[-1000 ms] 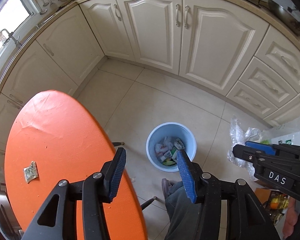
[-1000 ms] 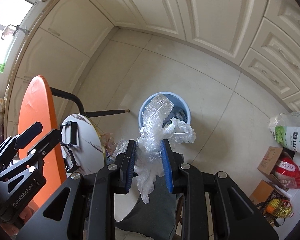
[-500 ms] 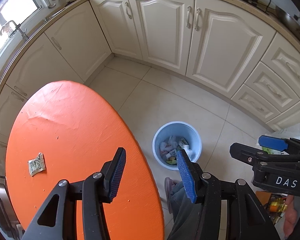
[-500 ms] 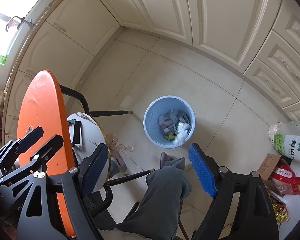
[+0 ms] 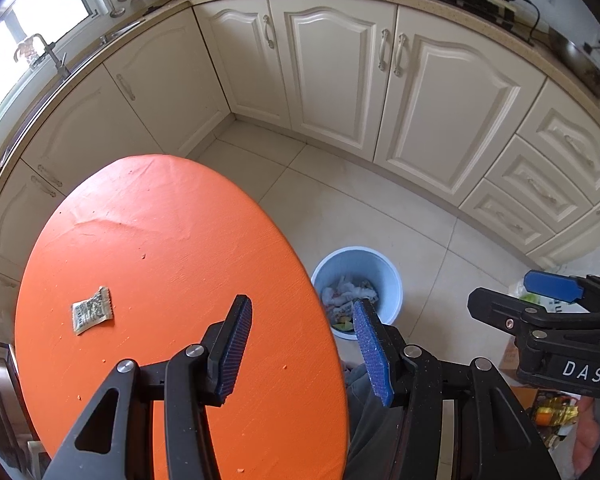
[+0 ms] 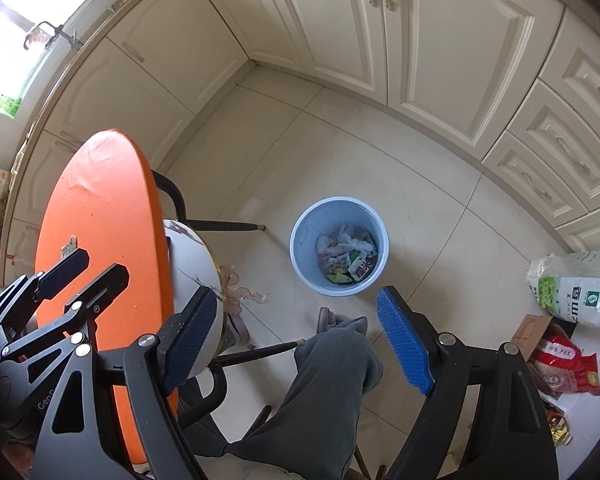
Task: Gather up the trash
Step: 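Move both open grippers back over the table toward the beige wrapper, then close the right gripper on the beige printed wrapper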
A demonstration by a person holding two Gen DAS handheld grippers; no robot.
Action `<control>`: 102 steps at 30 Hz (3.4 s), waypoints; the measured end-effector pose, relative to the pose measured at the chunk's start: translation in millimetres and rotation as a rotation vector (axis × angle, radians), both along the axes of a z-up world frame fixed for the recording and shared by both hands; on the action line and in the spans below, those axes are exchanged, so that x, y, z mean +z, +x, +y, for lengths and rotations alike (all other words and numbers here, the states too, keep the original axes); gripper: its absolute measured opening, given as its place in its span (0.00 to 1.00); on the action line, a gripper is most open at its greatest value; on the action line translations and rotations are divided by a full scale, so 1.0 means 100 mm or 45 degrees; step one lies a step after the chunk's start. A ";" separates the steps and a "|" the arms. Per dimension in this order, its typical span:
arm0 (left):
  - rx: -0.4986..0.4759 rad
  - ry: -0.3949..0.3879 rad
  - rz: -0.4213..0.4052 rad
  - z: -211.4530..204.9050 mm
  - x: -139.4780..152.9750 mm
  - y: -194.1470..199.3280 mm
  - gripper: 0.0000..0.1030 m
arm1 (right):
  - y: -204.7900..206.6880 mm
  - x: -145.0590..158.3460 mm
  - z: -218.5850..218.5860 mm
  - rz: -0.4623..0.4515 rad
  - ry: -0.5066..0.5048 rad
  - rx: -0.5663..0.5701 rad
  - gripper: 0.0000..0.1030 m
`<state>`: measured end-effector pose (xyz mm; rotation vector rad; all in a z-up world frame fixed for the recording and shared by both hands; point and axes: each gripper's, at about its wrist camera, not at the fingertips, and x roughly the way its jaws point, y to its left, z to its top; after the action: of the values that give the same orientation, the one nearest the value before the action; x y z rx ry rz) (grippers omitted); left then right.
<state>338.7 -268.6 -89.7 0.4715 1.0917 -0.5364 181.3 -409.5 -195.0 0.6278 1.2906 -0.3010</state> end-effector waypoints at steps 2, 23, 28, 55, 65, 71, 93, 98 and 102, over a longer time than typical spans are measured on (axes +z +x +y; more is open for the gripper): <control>0.008 -0.010 -0.009 0.12 0.07 -0.05 0.48 | 0.01 0.07 0.08 -0.004 -0.010 0.013 0.82; 0.185 -0.129 -0.072 1.65 0.76 -0.39 0.48 | 0.29 0.59 1.29 -0.061 -0.098 0.248 0.82; 0.254 -0.144 -0.078 1.99 0.87 -0.42 0.48 | 0.40 0.62 1.59 -0.064 -0.103 0.321 0.82; 0.665 -0.185 0.013 3.55 0.85 0.26 0.48 | 1.43 0.44 2.87 -0.058 -0.146 0.720 0.82; 0.764 -0.193 0.121 3.84 0.48 0.87 0.48 | 2.15 0.00 3.27 -0.001 -0.238 0.946 0.65; 0.806 -0.198 0.170 3.92 0.26 1.22 0.48 | 2.46 -0.30 3.38 0.049 -0.327 1.035 0.57; 0.784 -0.199 0.210 3.81 0.08 1.25 0.48 | 2.13 -0.28 3.48 0.036 -0.248 1.248 0.18; 0.759 -0.222 0.188 3.83 0.17 1.03 0.48 | 1.75 -0.22 3.59 0.041 -0.198 1.239 0.17; 0.738 -0.228 0.151 3.85 0.24 0.78 0.48 | 1.40 -0.11 3.65 0.021 -0.163 1.217 0.17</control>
<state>416.7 116.2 -65.8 -0.0436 1.2160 -0.1466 321.7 -44.4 -205.6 -0.1398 1.4314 0.3983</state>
